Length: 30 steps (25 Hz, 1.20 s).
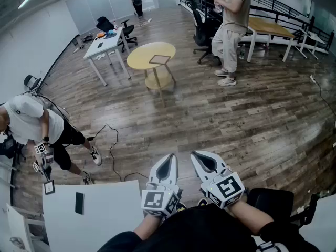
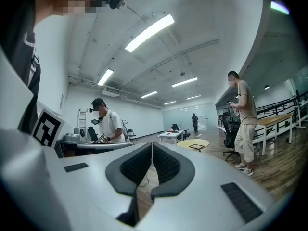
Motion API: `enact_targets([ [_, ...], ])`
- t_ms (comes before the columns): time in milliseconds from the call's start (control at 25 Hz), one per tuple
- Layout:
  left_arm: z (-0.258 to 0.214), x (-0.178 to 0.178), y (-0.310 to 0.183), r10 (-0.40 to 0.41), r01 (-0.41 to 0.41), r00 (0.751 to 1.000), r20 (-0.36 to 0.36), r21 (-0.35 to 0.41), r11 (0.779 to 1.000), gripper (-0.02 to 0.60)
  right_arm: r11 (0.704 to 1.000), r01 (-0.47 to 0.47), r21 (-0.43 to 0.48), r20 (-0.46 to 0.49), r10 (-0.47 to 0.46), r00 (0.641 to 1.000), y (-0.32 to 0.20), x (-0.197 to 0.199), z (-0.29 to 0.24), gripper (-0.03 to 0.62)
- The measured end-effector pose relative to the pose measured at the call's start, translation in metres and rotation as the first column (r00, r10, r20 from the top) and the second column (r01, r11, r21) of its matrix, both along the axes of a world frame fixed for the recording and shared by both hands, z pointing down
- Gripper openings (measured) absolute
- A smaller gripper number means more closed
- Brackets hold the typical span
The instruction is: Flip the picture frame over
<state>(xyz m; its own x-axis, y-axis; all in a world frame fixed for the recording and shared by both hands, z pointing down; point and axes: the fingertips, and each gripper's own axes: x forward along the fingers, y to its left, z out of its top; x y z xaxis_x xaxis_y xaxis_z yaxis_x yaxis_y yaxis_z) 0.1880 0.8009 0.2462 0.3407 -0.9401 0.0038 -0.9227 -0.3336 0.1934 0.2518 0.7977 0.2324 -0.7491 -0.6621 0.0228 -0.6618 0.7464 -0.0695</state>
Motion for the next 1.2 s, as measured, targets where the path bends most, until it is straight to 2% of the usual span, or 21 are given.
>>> enact_targets([
  [320, 0.003, -0.009, 0.011, -0.029, 0.029, 1.000, 0.003, -0.010, 1.000, 0.023, 1.000, 0.014, -0.009, -0.016, -0.014, 1.000, 0.008, -0.006, 0.005, 0.020],
  [600, 0.003, -0.045, 0.013, -0.079, 0.078, 0.997, 0.020, 0.027, 0.997, 0.023, 1.000, -0.024, 0.008, -0.015, 0.024, 1.000, -0.003, -0.014, 0.010, 0.020],
  [760, 0.006, -0.070, 0.007, -0.148, 0.149, 0.989, 0.028, -0.023, 0.989, 0.023, 1.000, -0.015, -0.005, -0.015, 0.015, 1.000, -0.016, -0.023, 0.010, 0.020],
  [1040, 0.021, -0.110, 0.001, -0.168, 0.169, 0.986, 0.015, -0.030, 0.985, 0.023, 1.000, -0.018, 0.001, -0.041, 0.018, 0.999, -0.032, -0.051, 0.017, 0.020],
  [1200, 0.030, -0.118, -0.007, -0.173, 0.173, 0.985, 0.007, -0.056, 0.983, 0.023, 1.000, -0.012, -0.010, -0.049, 0.011, 0.999, -0.038, -0.060, 0.023, 0.020],
])
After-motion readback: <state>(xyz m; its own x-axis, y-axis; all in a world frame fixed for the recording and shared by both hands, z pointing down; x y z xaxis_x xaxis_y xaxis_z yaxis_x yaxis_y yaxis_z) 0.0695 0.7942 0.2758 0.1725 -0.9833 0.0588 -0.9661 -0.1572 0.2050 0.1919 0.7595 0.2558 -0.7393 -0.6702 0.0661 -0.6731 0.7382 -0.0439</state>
